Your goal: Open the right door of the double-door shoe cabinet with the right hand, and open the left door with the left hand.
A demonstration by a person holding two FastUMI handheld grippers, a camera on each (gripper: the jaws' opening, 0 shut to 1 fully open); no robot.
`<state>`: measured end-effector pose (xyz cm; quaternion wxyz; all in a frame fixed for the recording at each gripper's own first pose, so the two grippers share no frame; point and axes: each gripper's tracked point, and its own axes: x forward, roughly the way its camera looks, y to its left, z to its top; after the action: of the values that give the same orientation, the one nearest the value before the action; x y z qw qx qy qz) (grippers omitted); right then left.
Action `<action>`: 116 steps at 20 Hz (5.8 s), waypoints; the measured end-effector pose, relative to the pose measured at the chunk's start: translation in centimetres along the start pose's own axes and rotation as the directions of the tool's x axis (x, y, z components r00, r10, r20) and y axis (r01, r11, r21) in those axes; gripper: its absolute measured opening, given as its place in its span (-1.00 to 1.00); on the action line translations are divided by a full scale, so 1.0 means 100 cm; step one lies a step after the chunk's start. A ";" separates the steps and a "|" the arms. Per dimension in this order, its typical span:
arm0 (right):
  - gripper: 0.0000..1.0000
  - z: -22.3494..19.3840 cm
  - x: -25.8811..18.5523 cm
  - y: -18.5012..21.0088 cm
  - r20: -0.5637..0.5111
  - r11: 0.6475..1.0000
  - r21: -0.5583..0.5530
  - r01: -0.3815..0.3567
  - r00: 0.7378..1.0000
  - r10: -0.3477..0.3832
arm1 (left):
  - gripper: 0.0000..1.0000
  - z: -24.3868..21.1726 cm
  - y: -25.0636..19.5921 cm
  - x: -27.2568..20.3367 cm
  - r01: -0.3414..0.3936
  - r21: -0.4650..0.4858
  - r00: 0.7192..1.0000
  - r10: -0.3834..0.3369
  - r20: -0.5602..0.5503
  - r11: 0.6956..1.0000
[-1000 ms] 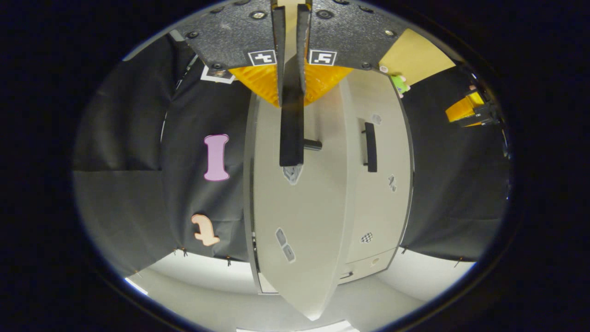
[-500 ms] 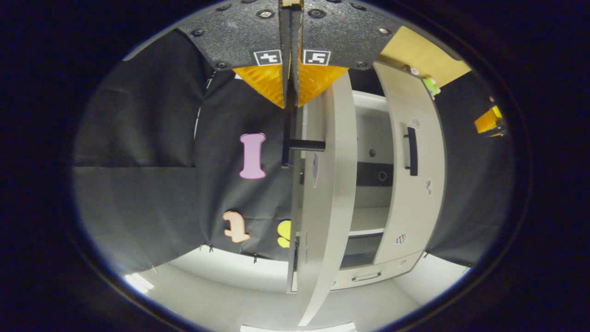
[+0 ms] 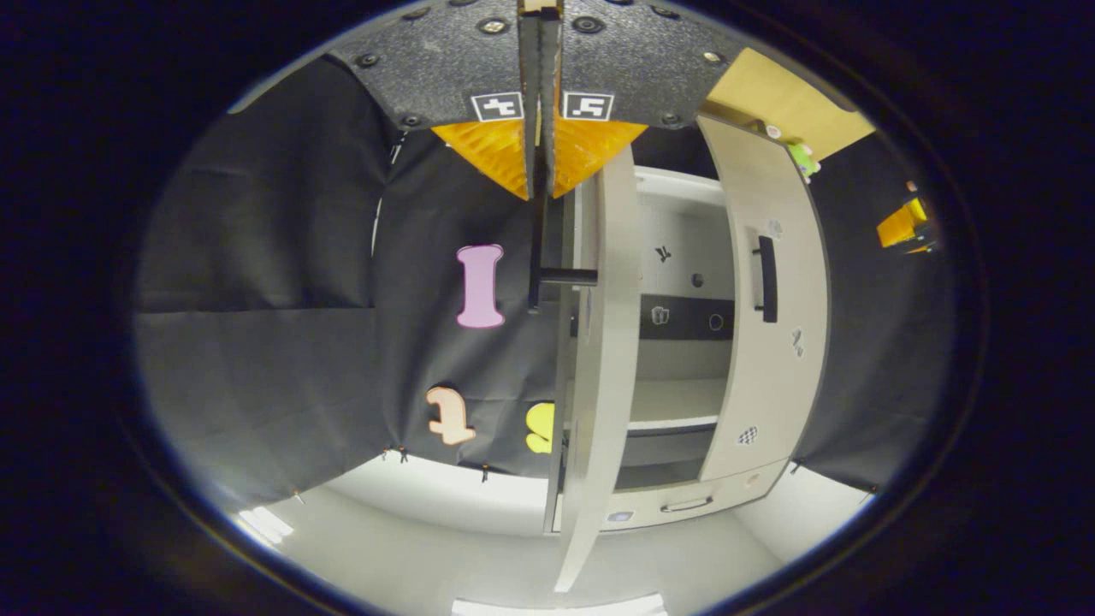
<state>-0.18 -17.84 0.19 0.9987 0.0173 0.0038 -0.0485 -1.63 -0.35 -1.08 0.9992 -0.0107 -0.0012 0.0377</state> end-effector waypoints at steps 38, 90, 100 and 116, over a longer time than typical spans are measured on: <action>0.80 -0.043 -0.027 0.105 0.003 0.984 0.071 -0.165 0.986 0.165 | 0.90 0.044 -0.090 0.135 0.138 0.033 0.985 -0.140 0.097 0.990; 0.77 -0.058 -0.012 0.111 -0.039 0.978 0.099 -0.186 0.981 0.191 | -0.82 0.019 -0.099 0.179 0.193 0.013 0.980 -0.193 -0.047 0.981; 0.77 -0.061 -0.025 0.126 -0.046 0.978 0.087 -0.190 0.980 0.195 | -0.82 0.024 -0.065 0.116 0.216 0.026 0.976 -0.215 -0.040 0.976; 0.77 -0.050 -0.028 0.158 -0.003 0.976 0.086 -0.199 0.980 0.200 | -0.85 0.034 0.041 0.055 0.111 0.015 0.994 -0.111 -0.001 0.994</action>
<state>-1.50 -1.65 -4.26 0.9968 0.0602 0.0056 0.0518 3.50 4.25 2.25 0.9998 -0.0031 -0.0015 -0.0179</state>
